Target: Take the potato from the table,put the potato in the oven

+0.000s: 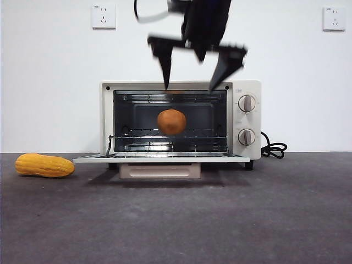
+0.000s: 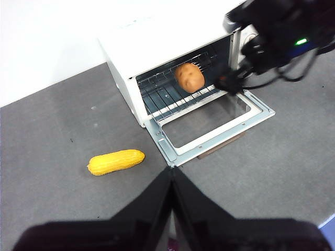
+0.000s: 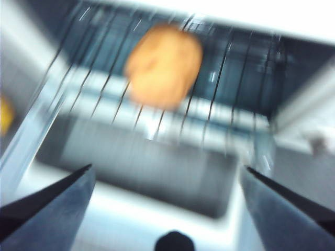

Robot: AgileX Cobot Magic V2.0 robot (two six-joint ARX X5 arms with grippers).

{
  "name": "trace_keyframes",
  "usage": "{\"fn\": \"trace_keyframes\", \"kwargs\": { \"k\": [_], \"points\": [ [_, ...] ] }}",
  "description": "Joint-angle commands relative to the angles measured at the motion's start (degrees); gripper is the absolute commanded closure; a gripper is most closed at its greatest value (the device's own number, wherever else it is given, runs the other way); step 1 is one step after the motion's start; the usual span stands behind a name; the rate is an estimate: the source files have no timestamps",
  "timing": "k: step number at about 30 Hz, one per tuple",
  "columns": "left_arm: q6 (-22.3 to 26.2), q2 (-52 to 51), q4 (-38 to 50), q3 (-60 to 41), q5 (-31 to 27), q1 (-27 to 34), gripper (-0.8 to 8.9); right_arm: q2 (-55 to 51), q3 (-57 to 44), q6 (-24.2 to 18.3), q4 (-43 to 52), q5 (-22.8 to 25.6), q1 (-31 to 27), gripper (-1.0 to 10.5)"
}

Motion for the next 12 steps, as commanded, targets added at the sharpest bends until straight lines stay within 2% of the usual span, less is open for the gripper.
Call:
{"fn": "trace_keyframes", "kwargs": {
  "k": [1, 2, 3, 5, 6, 7, 12],
  "points": [
    [0.6, 0.6, 0.2, -0.4, -0.2, -0.1, 8.19, -7.2, -0.1, -3.0, -7.3, 1.5, 1.9, 4.8],
    [0.5, 1.2, 0.3, -0.4, -0.2, -0.1, 8.19, -10.6, -0.1, -3.6, -10.1, 2.4, 2.8, 4.9],
    [0.3, 2.0, 0.2, -0.4, -0.2, -0.1, 8.19, -14.2, -0.1, -3.7, -12.5, 3.6, 3.6, 5.4],
    [-1.7, 3.9, 0.3, -0.5, -0.2, -0.1, 8.19, -21.6, -0.1, -3.7, -16.5, 4.3, 5.0, 7.2],
    [-2.5, 5.0, 0.3, -0.8, -0.2, -0.1, 8.19, -25.2, -0.1, -3.7, -18.1, 4.2, 5.6, 8.5],
    [-3.0, 6.2, 0.3, -1.4, -0.2, 0.0, 8.19, -28.8, -0.1, -3.7, -19.6, 4.2, 5.9, 9.2],
    [-4.5, 10.9, 1.7, -11.1, 0.3, 2.1, 8.19, -41.3, -0.1, -3.0, -26.9, 4.3, 6.1, 9.3]
  ]
}}
